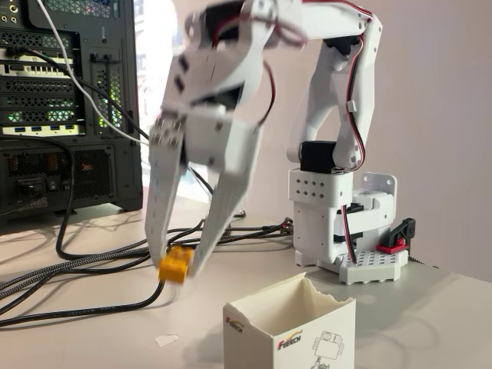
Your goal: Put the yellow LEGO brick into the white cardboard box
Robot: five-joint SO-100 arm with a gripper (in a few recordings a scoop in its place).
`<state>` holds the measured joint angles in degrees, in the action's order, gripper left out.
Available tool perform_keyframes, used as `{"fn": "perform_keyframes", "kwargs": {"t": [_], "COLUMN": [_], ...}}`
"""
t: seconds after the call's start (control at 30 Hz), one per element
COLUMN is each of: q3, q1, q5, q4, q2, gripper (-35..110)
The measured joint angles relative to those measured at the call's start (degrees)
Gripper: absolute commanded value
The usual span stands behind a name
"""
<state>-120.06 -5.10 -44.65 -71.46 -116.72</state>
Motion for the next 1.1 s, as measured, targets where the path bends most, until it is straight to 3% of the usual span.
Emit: {"fn": "perform_keyframes", "kwargs": {"t": [0.27, 0.63, 0.87, 1.1], "q3": [0.09, -9.14, -11.07, -12.74], "q1": [-9.84, -21.01, -22.50, -22.50], "q5": [11.34, 14.15, 13.71, 13.01], "q4": [2.02, 10.11, 10.99, 10.90], "q2": [-7.47, -16.61, -18.63, -20.65], "gripper": [-9, -9, 10, 16]}}
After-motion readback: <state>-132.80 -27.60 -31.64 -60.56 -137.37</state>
